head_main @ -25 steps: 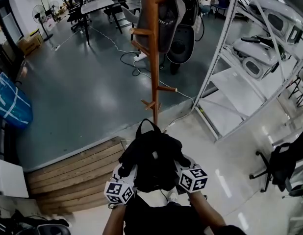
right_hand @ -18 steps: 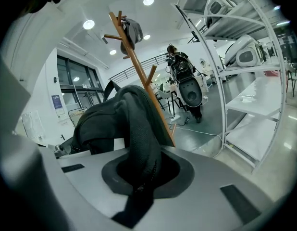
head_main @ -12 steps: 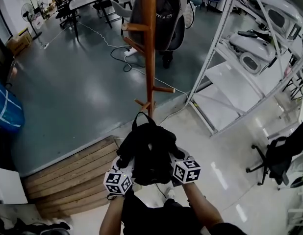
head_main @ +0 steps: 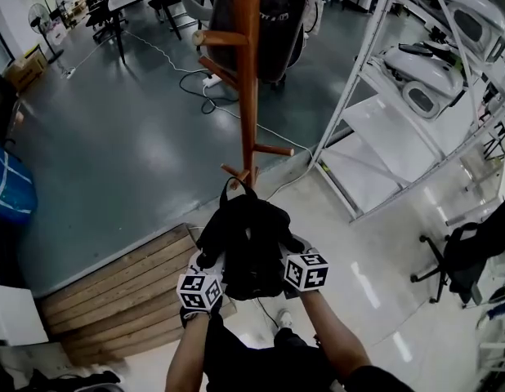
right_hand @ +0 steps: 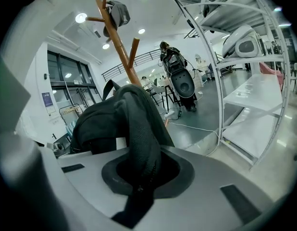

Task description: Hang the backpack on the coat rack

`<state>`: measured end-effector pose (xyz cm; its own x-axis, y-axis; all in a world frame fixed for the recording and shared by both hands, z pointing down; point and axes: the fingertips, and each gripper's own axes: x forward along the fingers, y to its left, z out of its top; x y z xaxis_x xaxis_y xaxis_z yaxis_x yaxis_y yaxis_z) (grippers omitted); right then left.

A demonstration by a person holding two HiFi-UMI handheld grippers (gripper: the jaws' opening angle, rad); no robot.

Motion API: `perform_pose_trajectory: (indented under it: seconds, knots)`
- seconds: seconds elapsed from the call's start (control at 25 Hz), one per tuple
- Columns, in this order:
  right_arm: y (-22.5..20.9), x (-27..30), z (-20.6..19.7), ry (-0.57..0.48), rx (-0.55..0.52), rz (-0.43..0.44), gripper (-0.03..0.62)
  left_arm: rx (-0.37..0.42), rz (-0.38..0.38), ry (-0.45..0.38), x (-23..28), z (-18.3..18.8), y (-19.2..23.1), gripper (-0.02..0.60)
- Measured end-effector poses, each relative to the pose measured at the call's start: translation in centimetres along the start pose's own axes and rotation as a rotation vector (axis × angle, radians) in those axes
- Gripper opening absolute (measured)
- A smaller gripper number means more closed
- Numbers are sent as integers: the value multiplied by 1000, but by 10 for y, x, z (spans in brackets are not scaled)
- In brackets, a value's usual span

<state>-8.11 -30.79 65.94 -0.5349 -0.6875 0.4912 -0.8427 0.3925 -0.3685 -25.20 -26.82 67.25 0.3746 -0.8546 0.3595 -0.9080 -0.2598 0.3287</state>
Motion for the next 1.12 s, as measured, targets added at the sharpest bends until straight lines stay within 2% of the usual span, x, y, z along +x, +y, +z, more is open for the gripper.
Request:
perform_pose_trajectory:
  seconds: [0.56,1.12]
  knots:
    - [-39,38,-10,21,45,-56,38,2,-13,81,57,-17,14,103]
    - [-61,73,-13,42,40,-94,40,-30,7,141,99,-31,35,103]
